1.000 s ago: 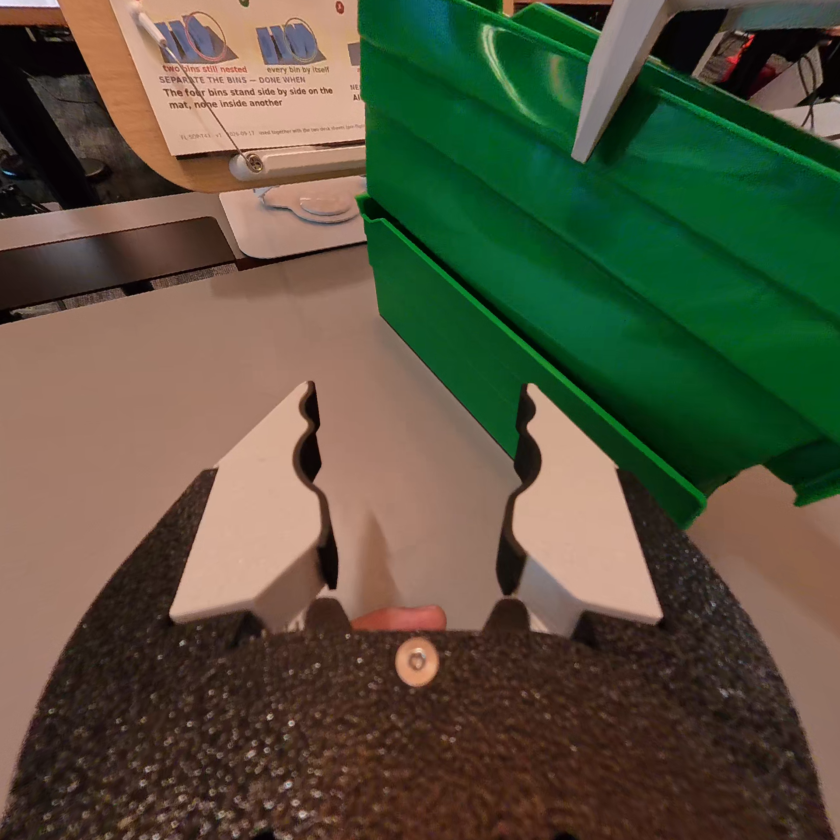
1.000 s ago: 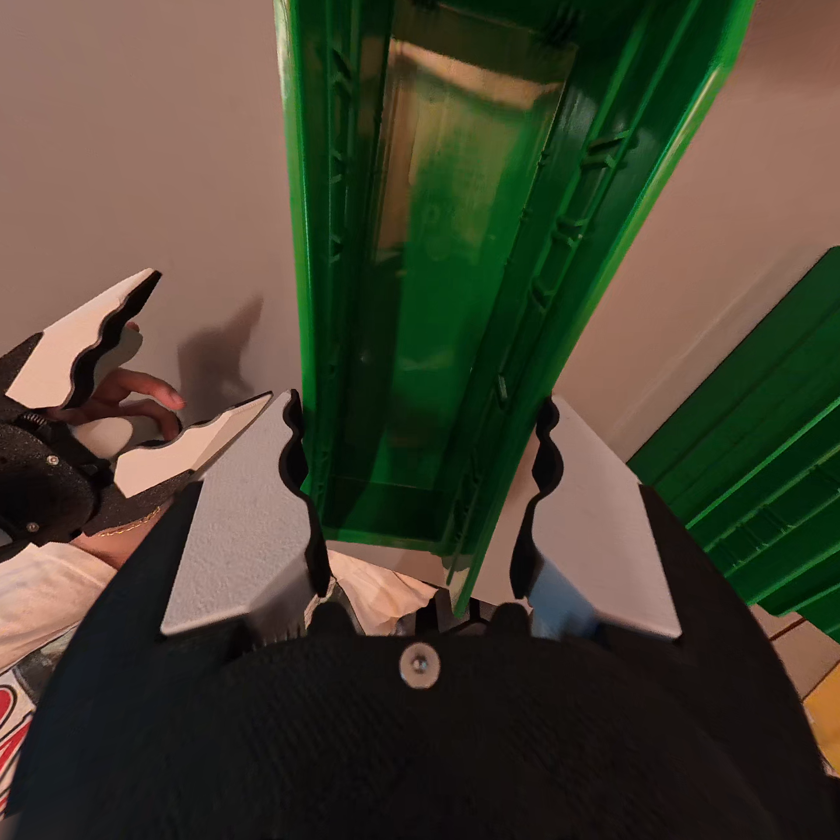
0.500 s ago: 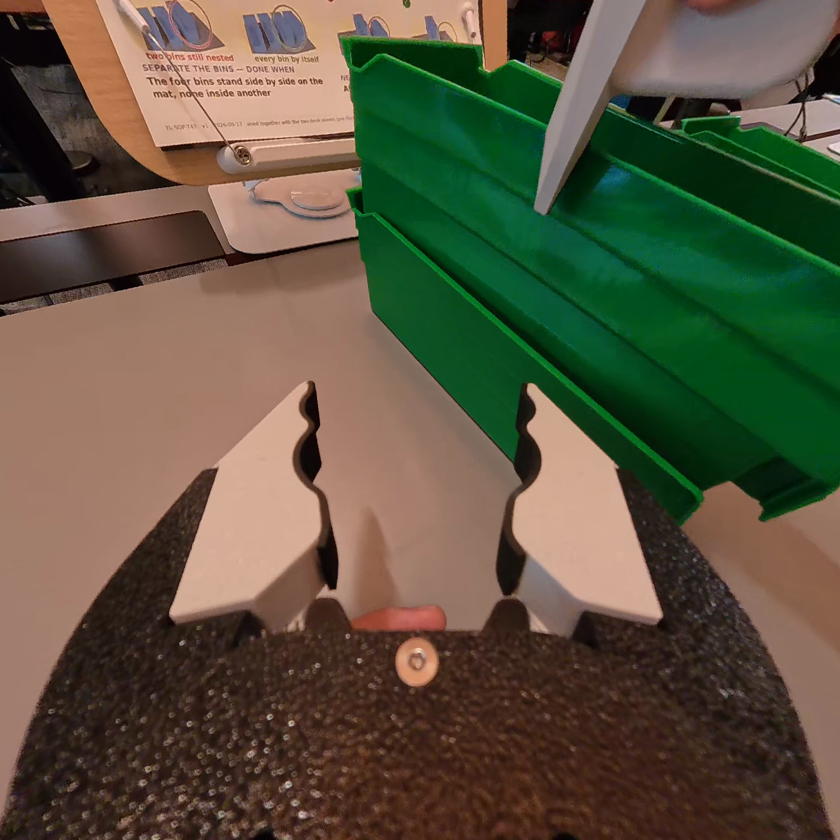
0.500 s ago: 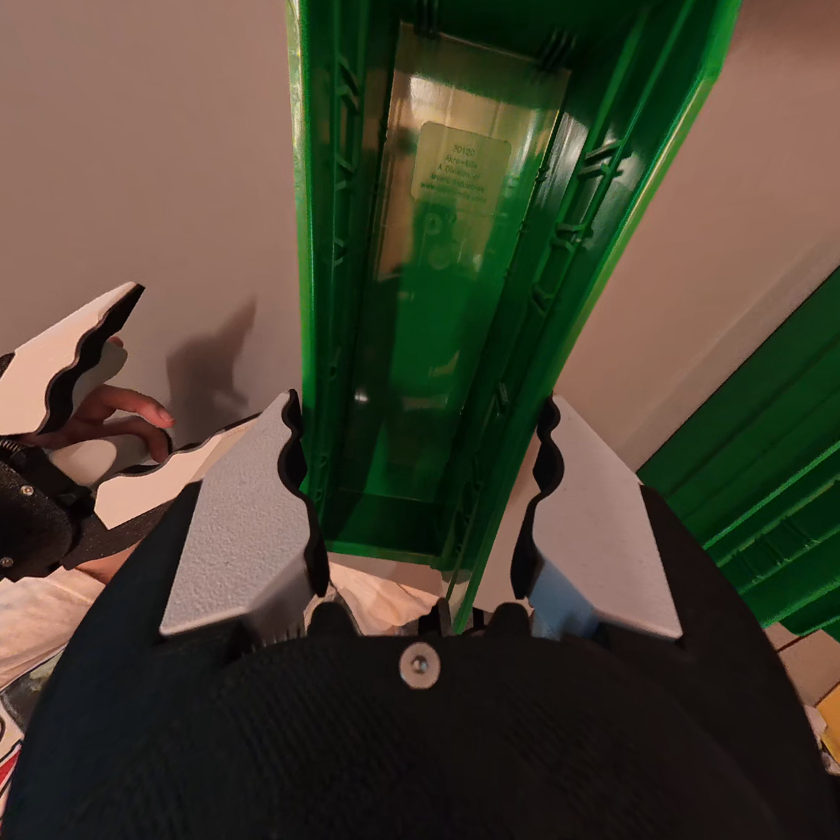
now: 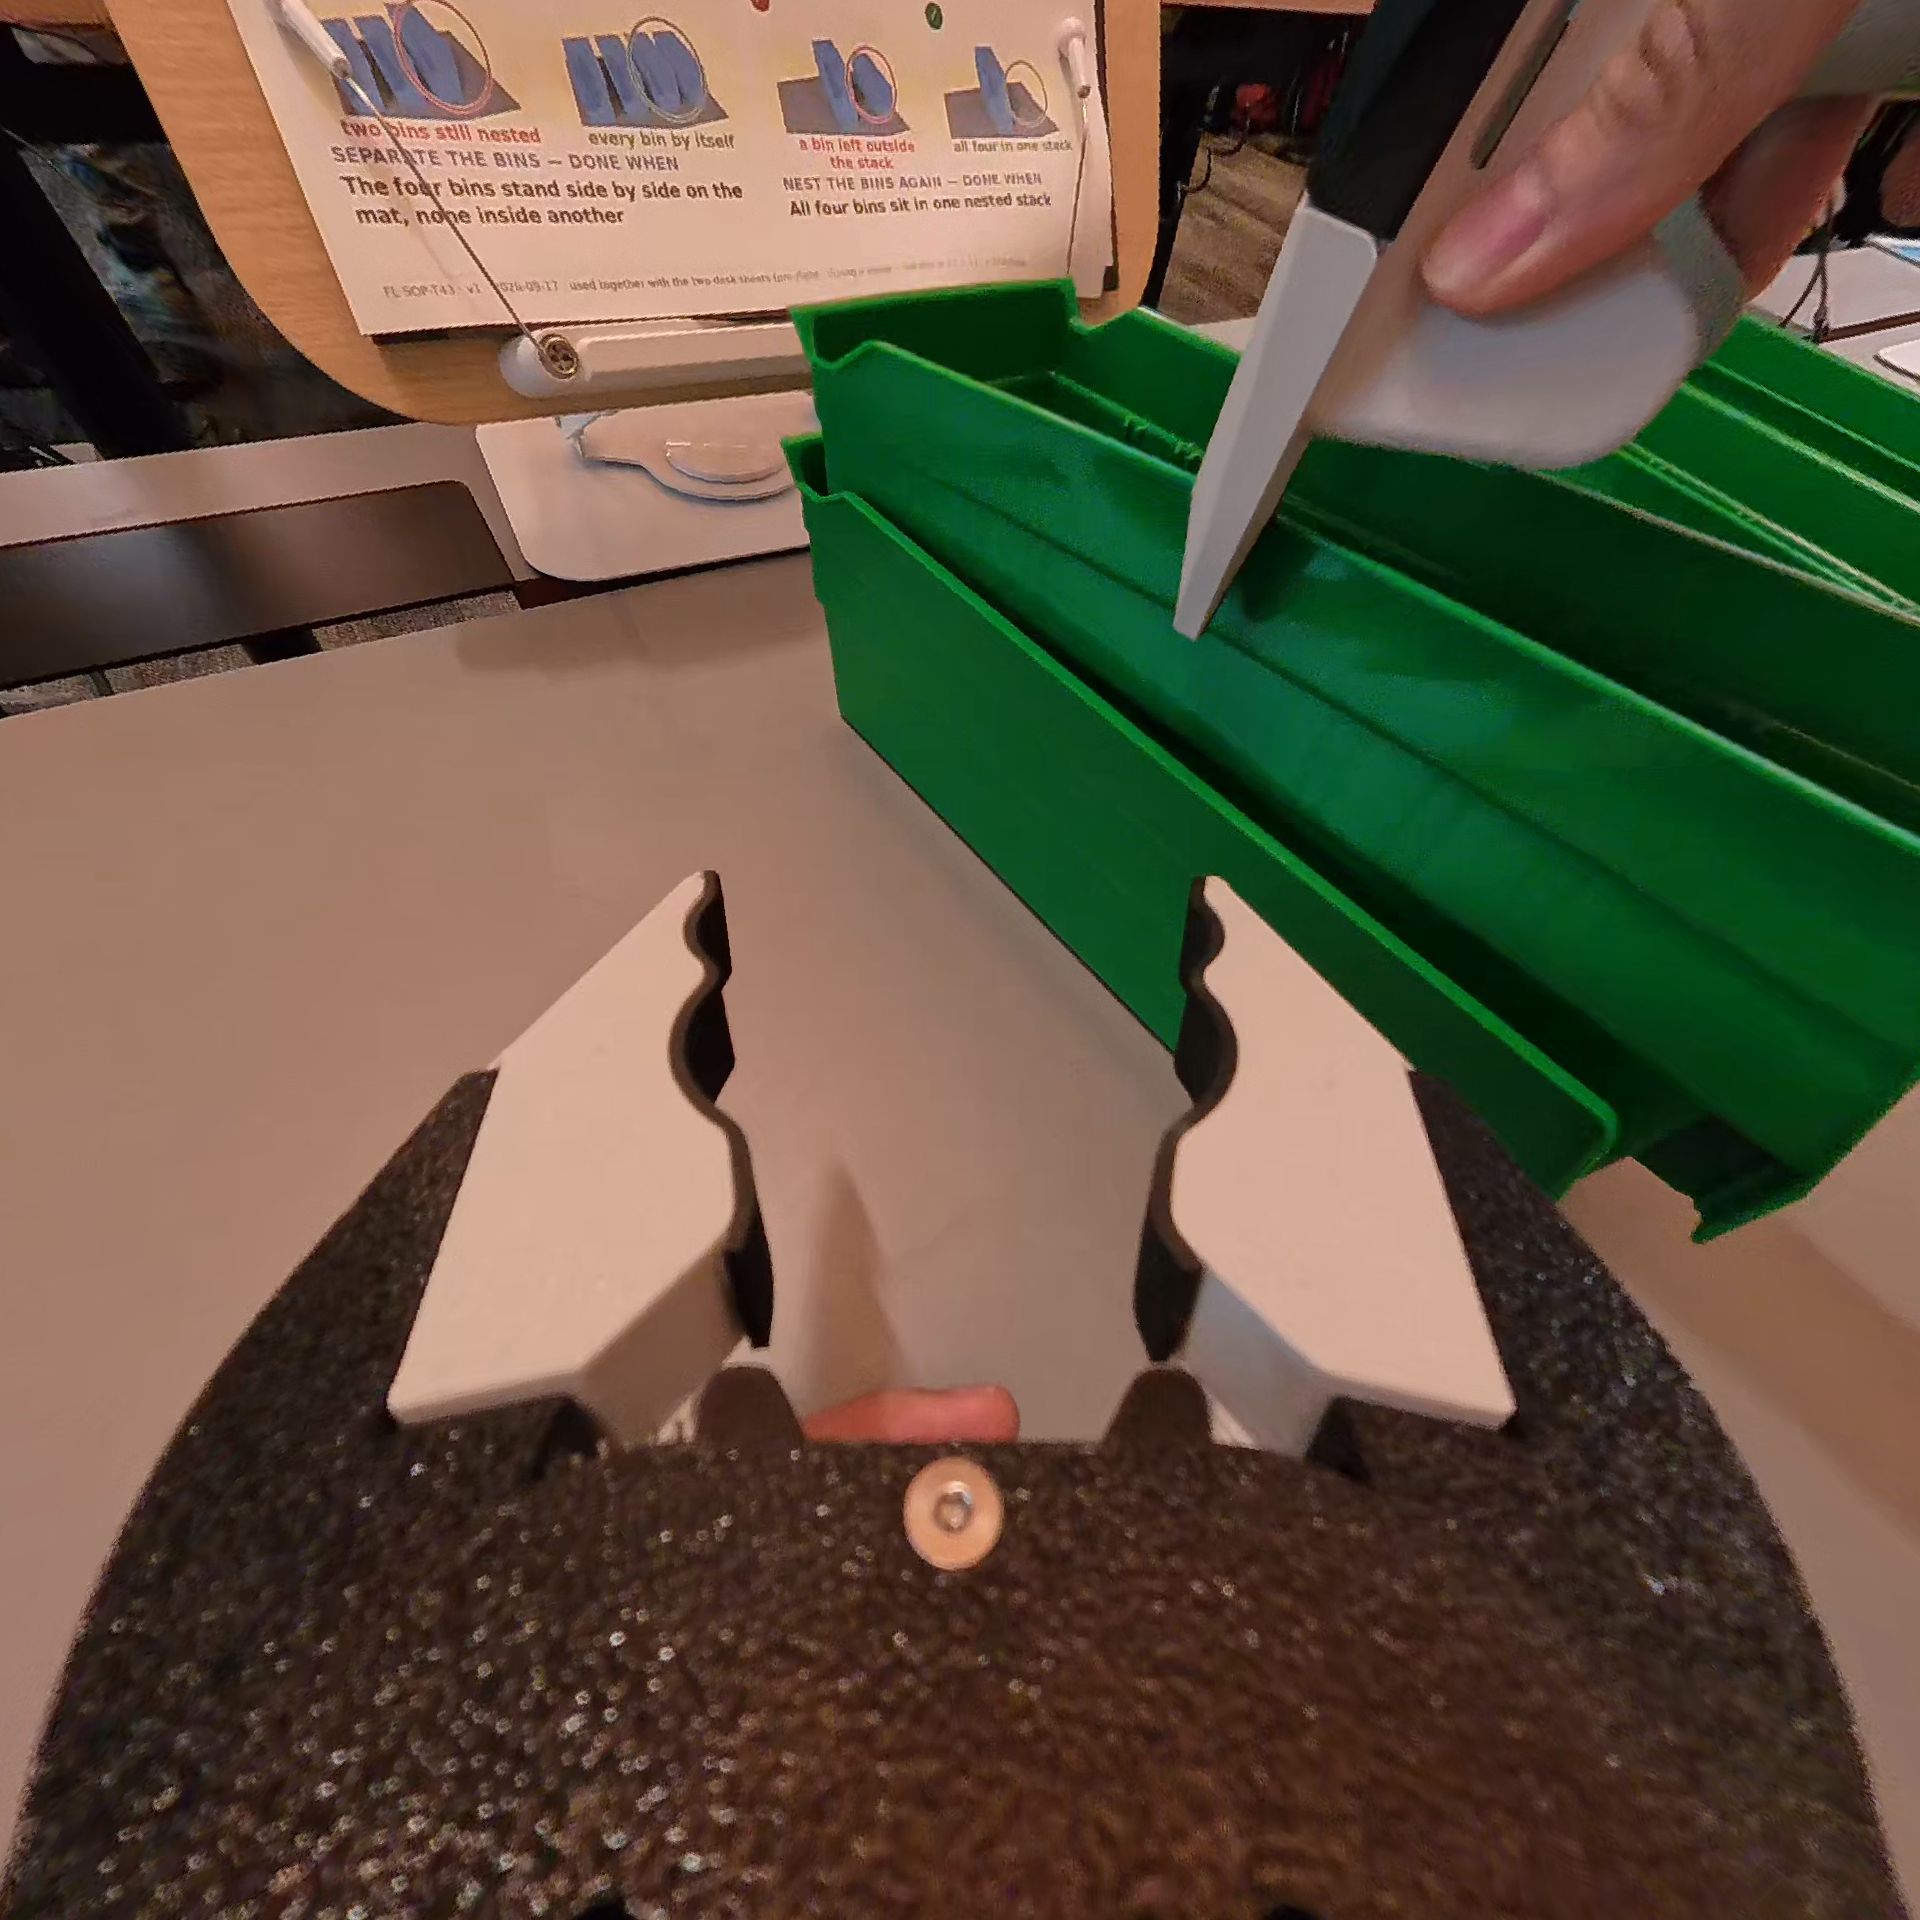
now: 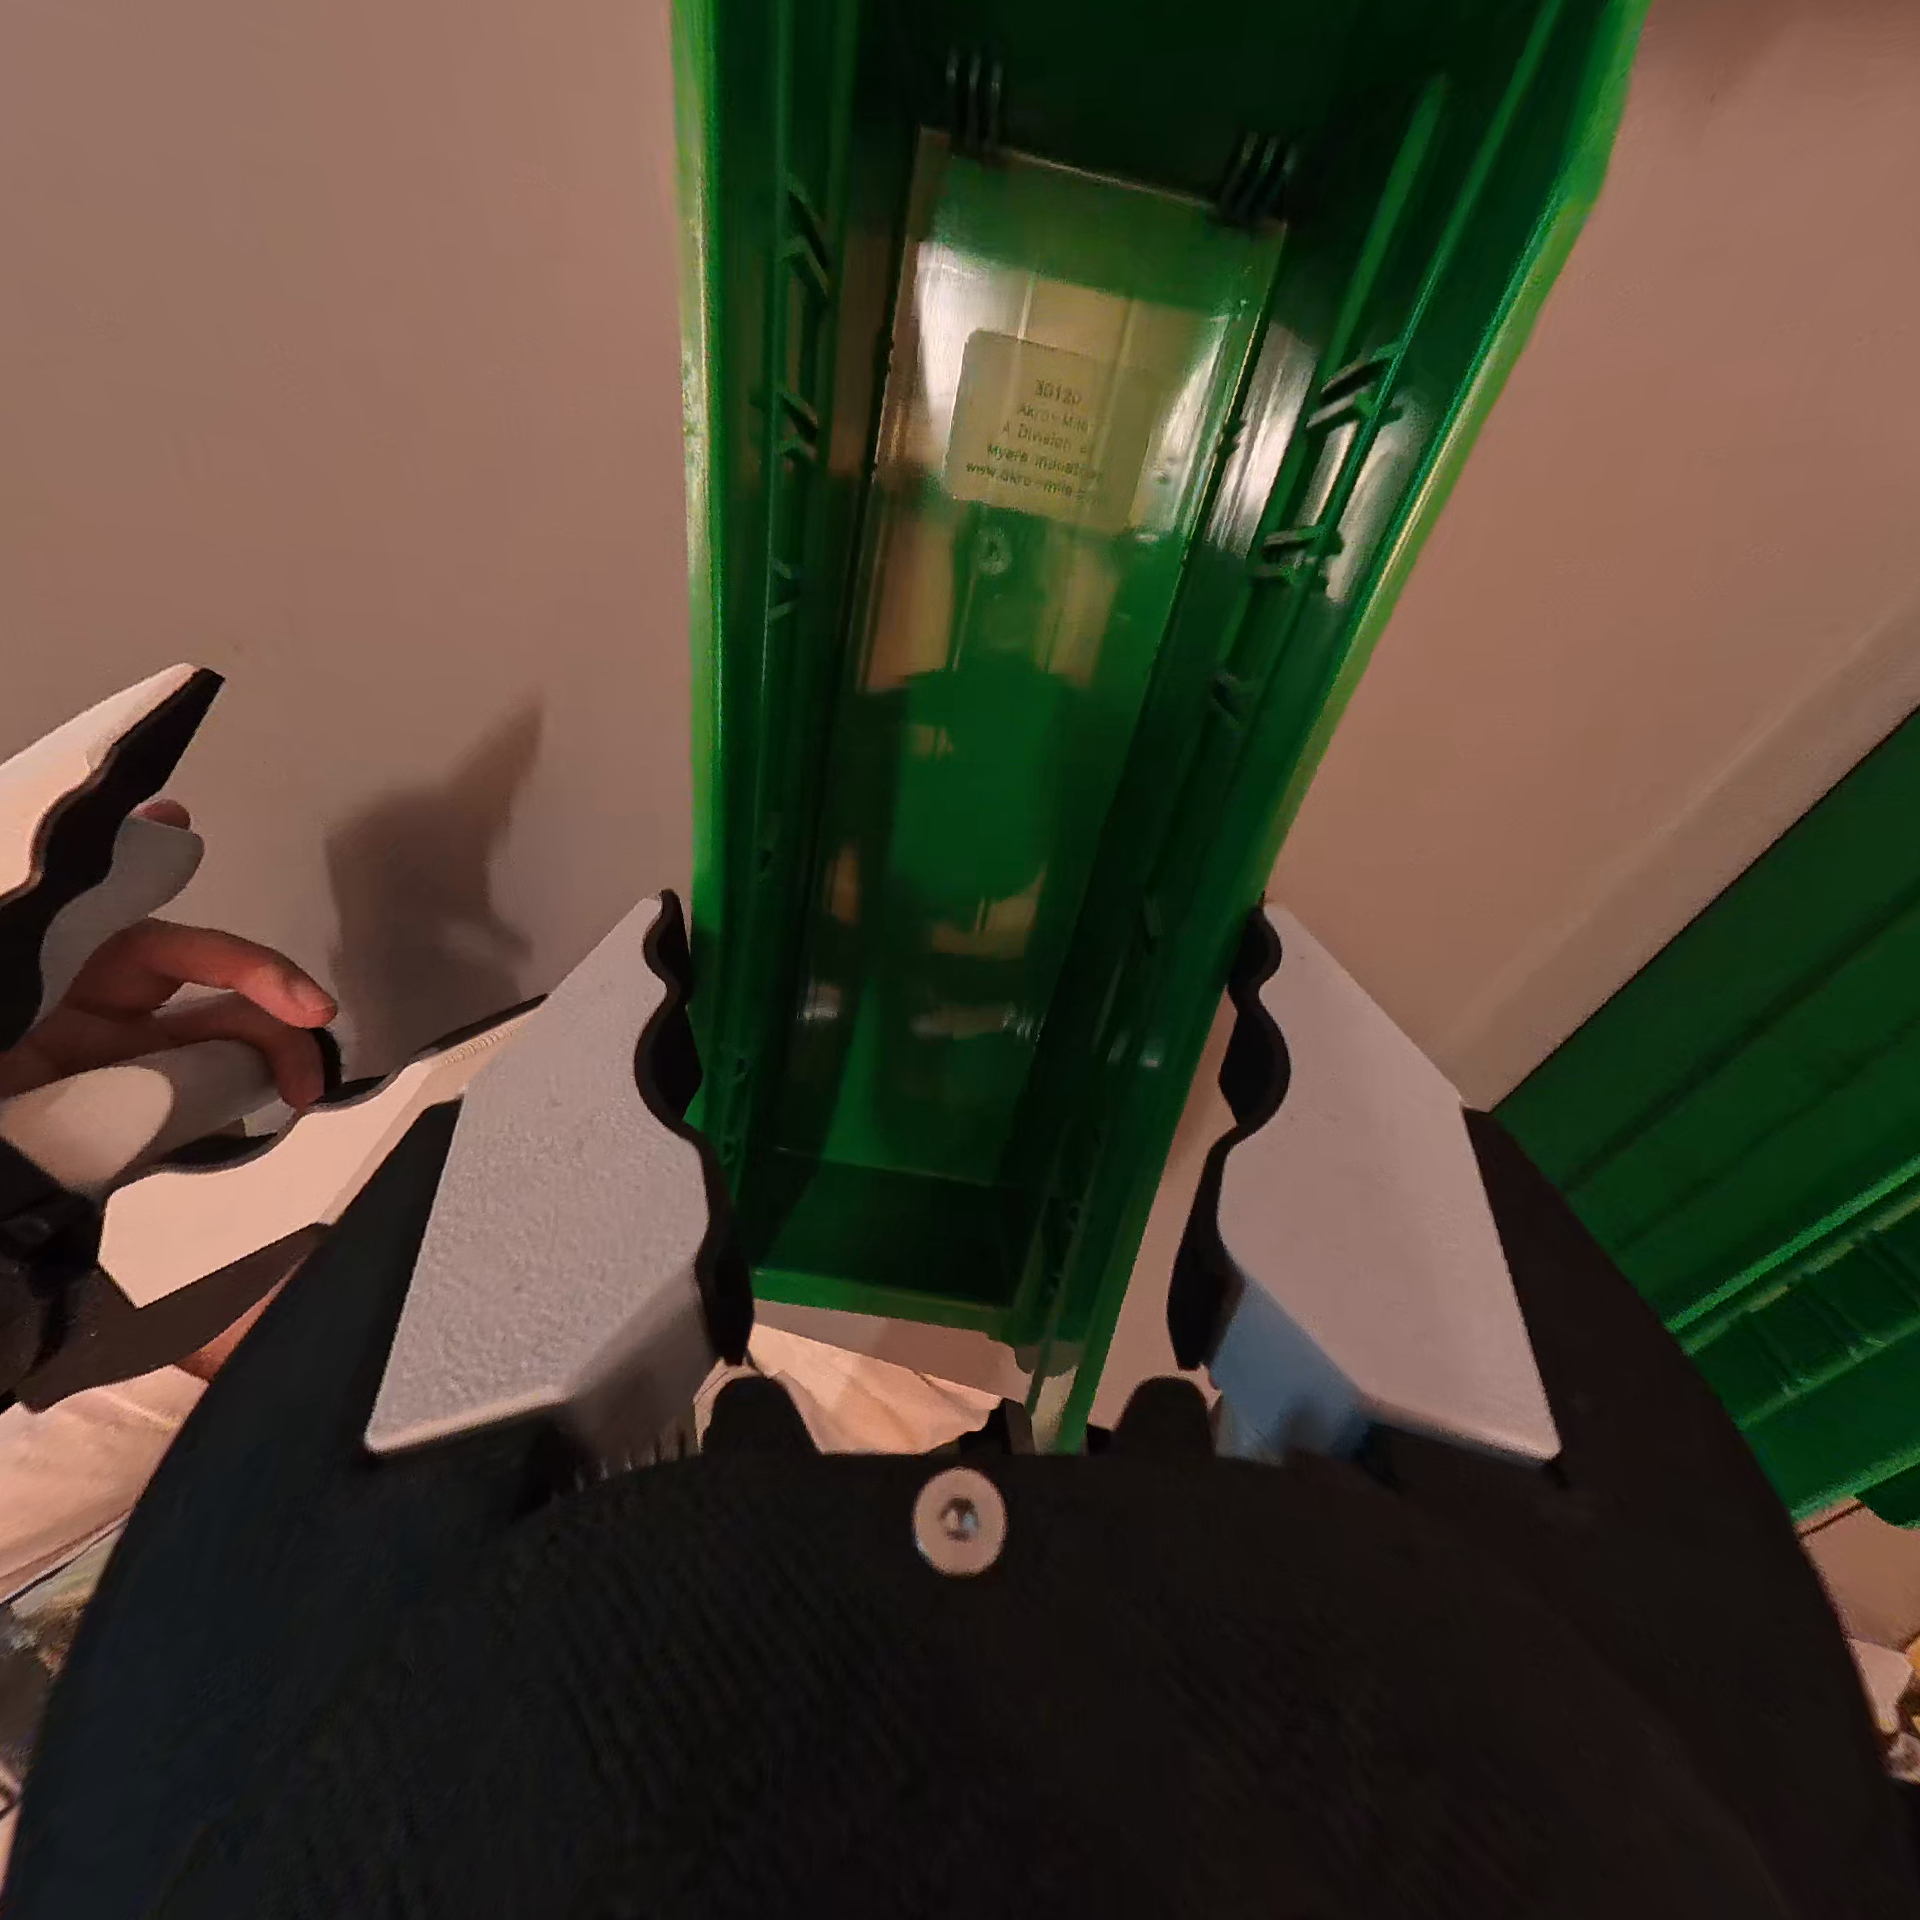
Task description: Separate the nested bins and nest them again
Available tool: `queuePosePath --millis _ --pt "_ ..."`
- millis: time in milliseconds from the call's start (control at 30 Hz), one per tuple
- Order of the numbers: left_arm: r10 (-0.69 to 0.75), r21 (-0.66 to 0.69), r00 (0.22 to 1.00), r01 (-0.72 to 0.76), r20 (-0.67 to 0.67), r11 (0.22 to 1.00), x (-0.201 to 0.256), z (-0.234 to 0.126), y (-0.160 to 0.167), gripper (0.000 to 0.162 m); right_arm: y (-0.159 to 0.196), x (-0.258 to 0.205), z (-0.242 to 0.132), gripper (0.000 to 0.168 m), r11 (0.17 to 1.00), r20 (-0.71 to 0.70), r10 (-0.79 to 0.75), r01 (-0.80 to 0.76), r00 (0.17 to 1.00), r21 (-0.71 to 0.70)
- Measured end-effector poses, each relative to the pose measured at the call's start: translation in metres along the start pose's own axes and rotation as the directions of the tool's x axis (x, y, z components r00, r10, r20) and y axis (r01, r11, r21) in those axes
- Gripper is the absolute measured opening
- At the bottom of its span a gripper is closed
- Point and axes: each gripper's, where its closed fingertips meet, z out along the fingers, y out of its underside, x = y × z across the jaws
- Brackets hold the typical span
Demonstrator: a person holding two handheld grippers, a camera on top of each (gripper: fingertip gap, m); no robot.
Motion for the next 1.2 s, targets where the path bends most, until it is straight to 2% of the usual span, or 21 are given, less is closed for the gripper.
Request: queuePosePath --millis 333,867,1200 --pt "-0.001 -0.007 1.000 0.001 -0.004 1.000 0.000 0.001 0.002 0.086 -0.009 0.000 -0.003 0.105 0.999 -0.013 0.004 -0.003 1.000 0.038" --pt "0.000 -0.010 1.000 0.000 -0.008 1.000 0.002 0.002 0.003 0.086 -0.007 0.000 0.018 0.106 0.997 -0.054 -0.007 0.012 0.999 0.082" --pt "-0.009 -0.005 1.000 0.009 -0.021 1.000 0.004 -0.001 0.000 0.086 -0.005 0.000 0.021 0.113 0.998 -0.070 -0.015 0.019 0.997 0.061"
